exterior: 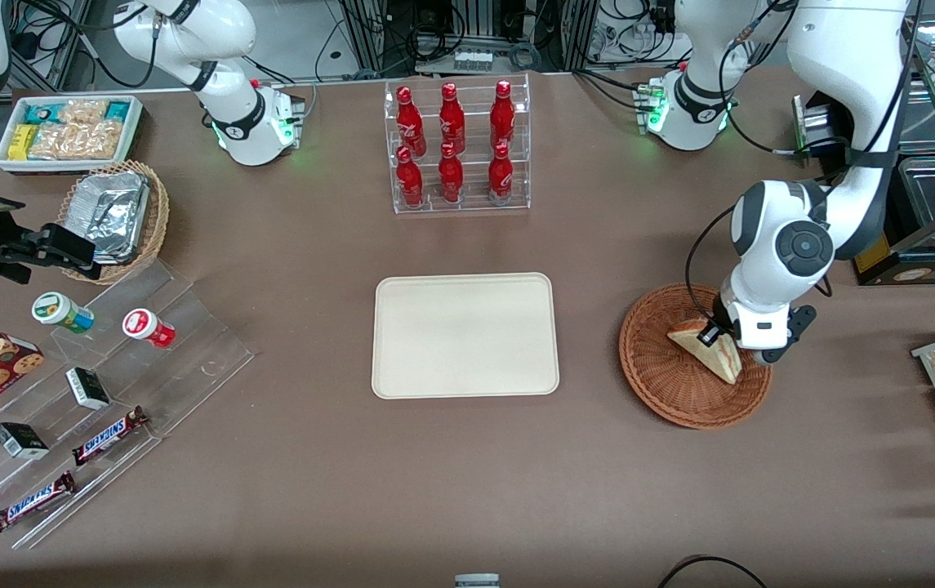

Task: Place sandwich from basket to tray
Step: 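Lift the sandwich and carry it over the cream tray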

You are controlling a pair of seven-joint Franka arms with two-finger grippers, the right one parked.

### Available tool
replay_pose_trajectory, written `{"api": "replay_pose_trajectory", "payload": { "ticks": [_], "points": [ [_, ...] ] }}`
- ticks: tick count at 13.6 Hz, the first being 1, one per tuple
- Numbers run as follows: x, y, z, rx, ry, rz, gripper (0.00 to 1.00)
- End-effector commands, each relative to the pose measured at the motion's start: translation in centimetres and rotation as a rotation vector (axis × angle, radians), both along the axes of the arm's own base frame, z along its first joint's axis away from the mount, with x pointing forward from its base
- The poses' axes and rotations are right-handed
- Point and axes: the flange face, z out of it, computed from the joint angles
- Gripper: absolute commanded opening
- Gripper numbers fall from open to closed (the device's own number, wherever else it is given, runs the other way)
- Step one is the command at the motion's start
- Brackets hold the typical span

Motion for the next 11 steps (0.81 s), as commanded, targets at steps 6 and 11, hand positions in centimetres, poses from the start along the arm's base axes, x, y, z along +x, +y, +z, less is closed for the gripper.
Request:
{"api": "replay_pose_trajectory", "payload": {
  "ticks": [6,11],
  "points": [
    [1.6,-15.6,11.7,-0.016,0.004,-0.265,0.0],
    [0.4,-31.3,9.9,-0.062,-0.009,-0.495,0.0]
  ]
}}
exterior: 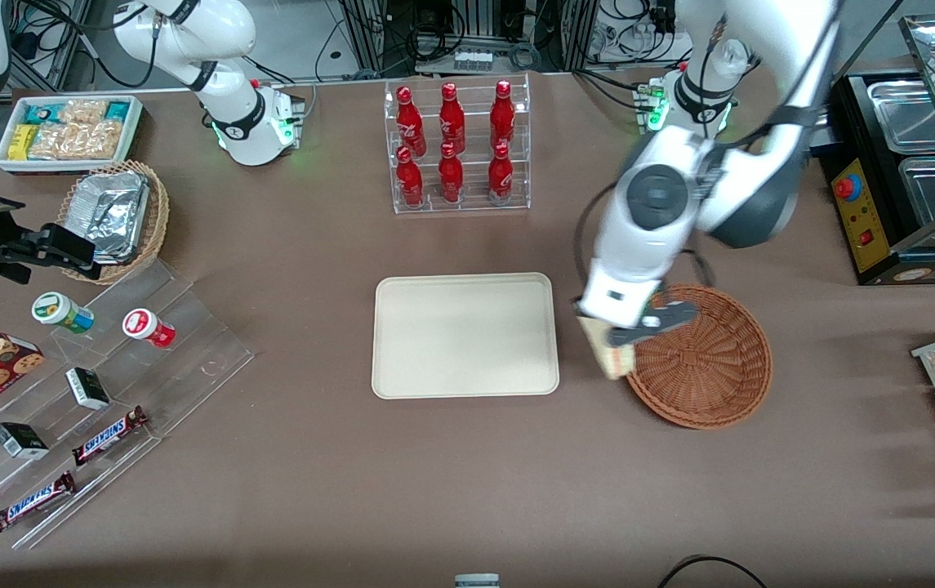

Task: Place sandwich from basket to tray
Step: 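Lift the sandwich and carry it over the cream tray, then lower the sandwich onto the tray and open the left gripper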

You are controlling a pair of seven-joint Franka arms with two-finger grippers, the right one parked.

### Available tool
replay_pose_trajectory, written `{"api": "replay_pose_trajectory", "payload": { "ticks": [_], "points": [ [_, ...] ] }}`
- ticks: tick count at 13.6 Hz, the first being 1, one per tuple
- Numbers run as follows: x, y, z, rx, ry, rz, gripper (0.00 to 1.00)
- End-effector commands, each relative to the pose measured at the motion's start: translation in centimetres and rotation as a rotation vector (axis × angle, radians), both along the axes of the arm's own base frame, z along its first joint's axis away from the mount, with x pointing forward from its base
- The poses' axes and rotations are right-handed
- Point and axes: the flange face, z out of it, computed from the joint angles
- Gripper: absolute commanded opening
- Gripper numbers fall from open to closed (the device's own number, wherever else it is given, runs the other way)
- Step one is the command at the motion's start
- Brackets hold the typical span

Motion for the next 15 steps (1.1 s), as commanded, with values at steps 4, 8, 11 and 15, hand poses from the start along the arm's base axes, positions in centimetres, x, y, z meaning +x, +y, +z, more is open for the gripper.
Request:
{"api": "replay_pose_trajectory", "payload": {
  "ticks": [4,8,11,15],
  "points": [
    [-4.0,-16.1,-6.4,0.044,-0.01,-0.254,0.0],
    [-6.0,-19.5,-11.9,0.033,-0.021,-0.303,0.0],
    [-6.3,-19.8,-13.8,0.05,-0.012,-0.31,0.0],
    [-6.6,-20.2,-15.0,0.05,-0.015,-0.29,0.43]
  ]
}}
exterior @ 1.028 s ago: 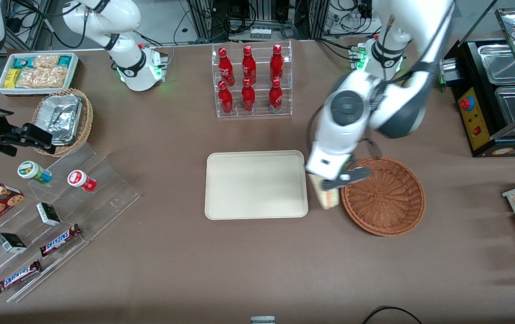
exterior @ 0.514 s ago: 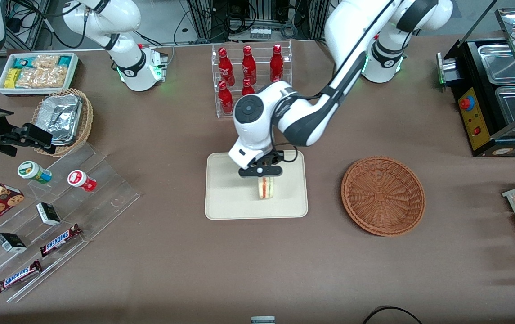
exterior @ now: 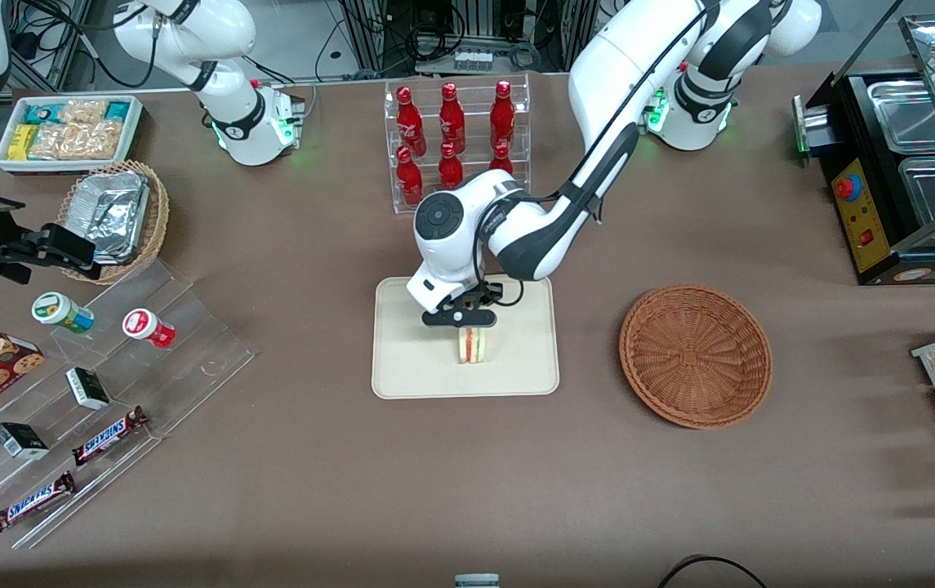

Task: Place sandwich from basket to tray
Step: 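Lower the sandwich onto the tray and open the left gripper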

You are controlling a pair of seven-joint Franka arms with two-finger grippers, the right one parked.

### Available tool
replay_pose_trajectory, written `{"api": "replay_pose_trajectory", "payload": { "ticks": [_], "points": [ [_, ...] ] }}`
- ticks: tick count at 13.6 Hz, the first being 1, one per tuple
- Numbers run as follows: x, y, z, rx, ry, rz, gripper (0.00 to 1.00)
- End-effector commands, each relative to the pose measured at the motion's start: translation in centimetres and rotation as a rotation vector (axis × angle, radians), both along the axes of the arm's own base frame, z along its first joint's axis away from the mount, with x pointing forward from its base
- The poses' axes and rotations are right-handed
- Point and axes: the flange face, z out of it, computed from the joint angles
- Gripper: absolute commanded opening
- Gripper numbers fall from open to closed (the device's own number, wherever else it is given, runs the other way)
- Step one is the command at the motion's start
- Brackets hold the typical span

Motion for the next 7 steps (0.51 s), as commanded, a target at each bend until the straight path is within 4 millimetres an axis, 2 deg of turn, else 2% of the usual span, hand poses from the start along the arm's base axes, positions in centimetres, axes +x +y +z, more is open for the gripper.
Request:
{"api": "replay_pose_trajectory", "payload": {
  "ticks": [1,3,5,7],
  "points": [
    [0.3,-0.9,0.4,-0.001,-0.035,0.022,0.99],
    [0.8,-0.6,2.3,-0.015,-0.052,0.041,1.0],
    [1.9,0.4,7.4,-0.05,-0.086,0.069,1.0],
    [3.0,3.4,12.6,-0.019,-0.086,0.115,1.0]
  ]
}}
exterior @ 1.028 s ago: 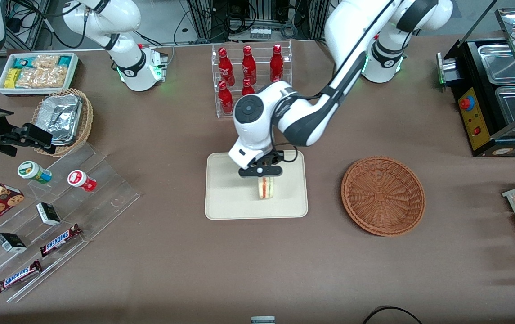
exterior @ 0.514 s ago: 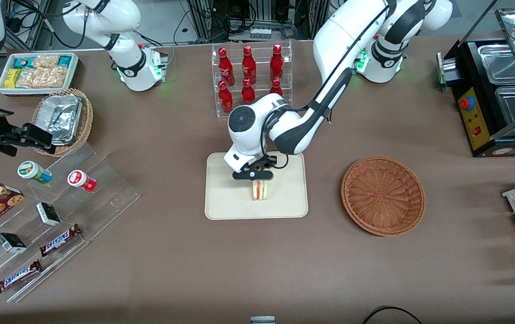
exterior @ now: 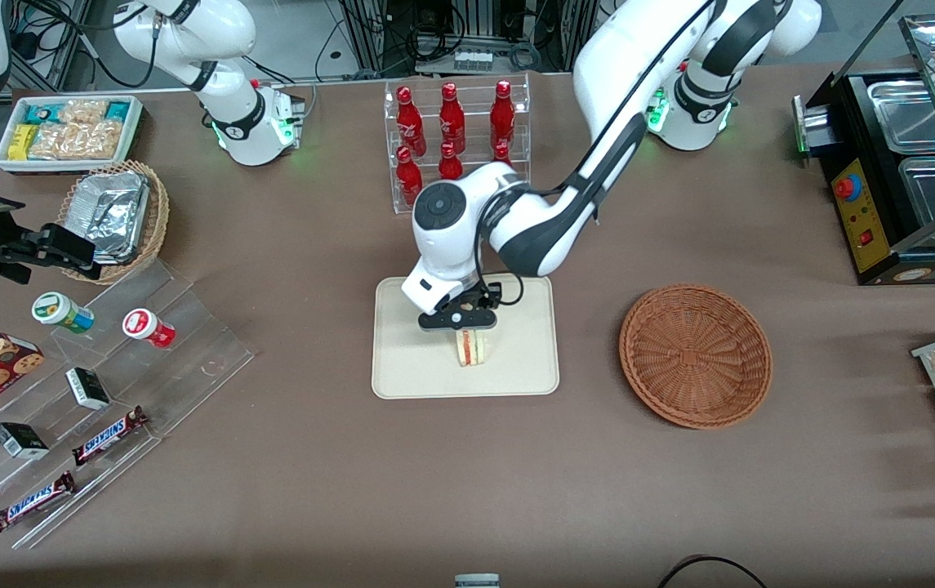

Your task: Place sandwich from basket to tray

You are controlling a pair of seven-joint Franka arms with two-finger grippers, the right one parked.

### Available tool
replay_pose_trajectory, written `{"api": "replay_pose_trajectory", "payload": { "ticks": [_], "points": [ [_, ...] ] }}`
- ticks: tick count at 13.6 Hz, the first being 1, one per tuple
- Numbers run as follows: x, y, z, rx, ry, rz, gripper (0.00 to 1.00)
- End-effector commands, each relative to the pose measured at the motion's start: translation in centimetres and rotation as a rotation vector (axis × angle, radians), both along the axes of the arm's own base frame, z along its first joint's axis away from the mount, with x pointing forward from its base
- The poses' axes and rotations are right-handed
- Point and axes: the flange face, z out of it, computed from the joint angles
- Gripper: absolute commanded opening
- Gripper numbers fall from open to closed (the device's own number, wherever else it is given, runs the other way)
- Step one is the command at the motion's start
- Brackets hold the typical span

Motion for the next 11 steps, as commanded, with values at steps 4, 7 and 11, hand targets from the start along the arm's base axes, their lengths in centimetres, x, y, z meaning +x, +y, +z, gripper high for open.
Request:
{"api": "replay_pose_trajectory", "payload": {
  "ticks": [4,7,11],
  "points": [
    [3.8,14.5,16.5,0.075,0.055,0.205,1.0],
    [5.2,25.3,23.9,0.06,0.118,0.117,1.0],
    [4.7,37.7,30.2,0.07,0.163,-0.012,1.0]
  ]
}}
